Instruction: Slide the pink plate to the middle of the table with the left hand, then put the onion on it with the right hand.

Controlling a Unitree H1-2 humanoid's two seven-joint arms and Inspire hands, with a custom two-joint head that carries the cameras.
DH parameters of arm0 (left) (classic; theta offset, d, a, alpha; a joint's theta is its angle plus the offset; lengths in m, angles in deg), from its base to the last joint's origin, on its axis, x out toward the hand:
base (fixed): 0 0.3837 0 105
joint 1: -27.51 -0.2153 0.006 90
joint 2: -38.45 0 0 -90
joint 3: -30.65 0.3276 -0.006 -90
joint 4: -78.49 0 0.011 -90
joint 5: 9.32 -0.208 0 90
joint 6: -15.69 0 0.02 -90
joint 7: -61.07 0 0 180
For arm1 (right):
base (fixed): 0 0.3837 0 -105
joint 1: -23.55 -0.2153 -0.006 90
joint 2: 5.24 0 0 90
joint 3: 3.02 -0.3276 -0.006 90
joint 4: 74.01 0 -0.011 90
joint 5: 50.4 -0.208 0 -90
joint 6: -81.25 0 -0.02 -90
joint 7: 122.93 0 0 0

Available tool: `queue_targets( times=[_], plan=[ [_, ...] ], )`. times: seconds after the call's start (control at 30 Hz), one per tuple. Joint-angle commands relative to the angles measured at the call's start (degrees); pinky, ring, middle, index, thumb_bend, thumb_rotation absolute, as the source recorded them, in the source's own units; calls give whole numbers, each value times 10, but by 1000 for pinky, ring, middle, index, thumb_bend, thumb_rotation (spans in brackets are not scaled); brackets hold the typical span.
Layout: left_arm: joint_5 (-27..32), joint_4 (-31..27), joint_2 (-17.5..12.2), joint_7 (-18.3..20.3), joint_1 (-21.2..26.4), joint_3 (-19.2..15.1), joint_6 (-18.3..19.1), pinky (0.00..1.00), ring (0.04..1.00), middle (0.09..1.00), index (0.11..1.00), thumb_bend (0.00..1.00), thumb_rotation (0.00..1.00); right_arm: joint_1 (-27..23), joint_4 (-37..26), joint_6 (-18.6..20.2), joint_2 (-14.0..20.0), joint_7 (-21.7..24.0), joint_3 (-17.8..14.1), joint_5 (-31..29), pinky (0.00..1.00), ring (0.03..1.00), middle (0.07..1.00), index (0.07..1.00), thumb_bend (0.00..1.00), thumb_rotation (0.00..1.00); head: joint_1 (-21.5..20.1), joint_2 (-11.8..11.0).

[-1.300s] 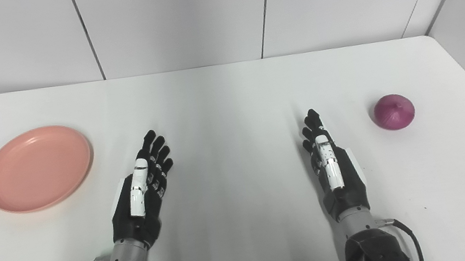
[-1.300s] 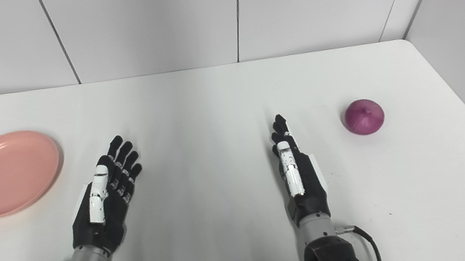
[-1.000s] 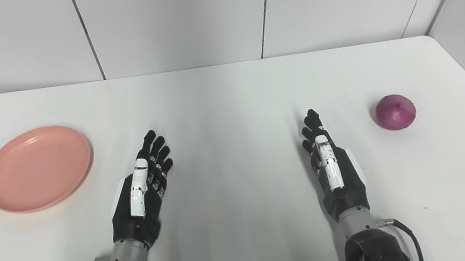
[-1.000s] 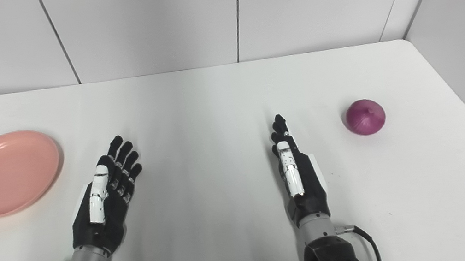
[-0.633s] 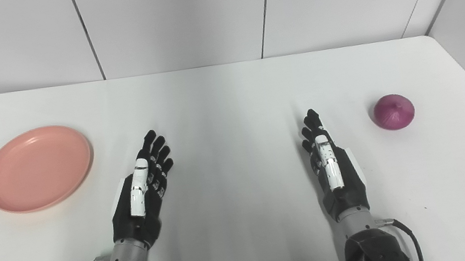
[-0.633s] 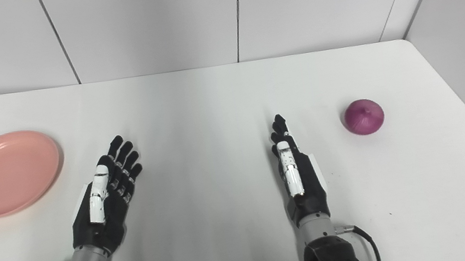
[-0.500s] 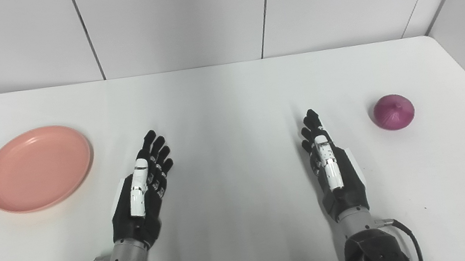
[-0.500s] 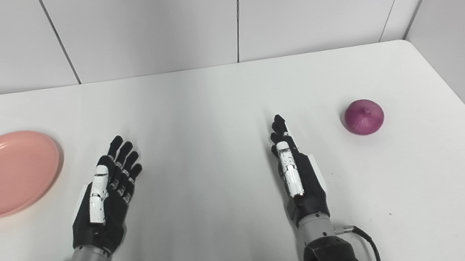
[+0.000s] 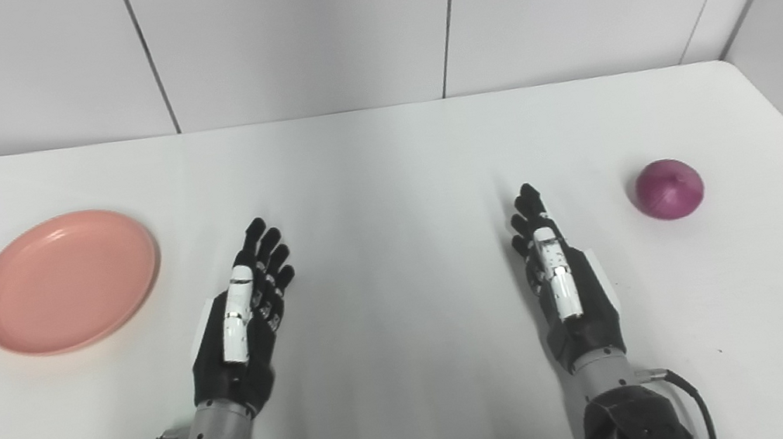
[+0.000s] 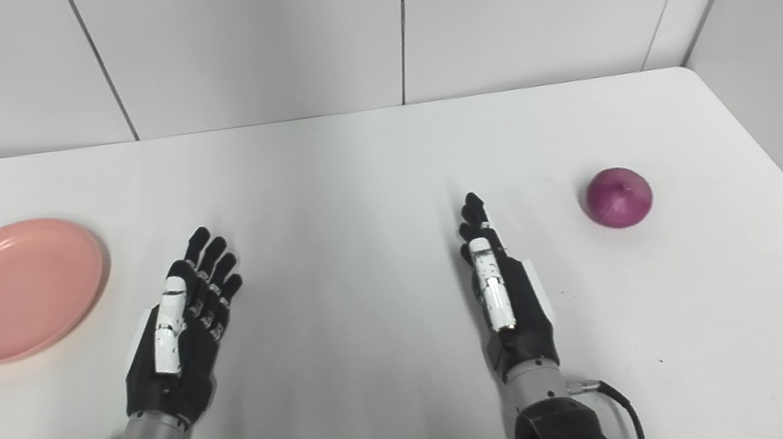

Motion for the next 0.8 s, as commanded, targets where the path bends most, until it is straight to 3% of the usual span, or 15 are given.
queue_targets(
  times=[0.0,0.13,0.47,0.77],
  plan=[
    [-4,6,11,-5,2,6,2,1000,1000,1000,1000,440,1000,-5,-16,-11,5,5,-2,-1,1000,1000,1000,1000,182,1000,16,-4],
    [-11,12,18,-9,2,14,-4,1000,1000,1000,1000,445,1000,-4,-14,-15,13,9,-7,-10,1000,1000,1000,1000,181,1000,49,-14],
    [-40,38,49,-25,5,31,-27,1000,1000,1000,995,429,1000,0,-33,18,30,16,-23,-40,1000,1000,1000,1000,151,1000,136,-44],
    [-58,73,70,-32,12,43,-50,1000,1000,1000,1000,453,1000,-2,-26,7,42,24,-35,-67,1000,1000,1000,1000,111,1000,197,-76]
  ],
)
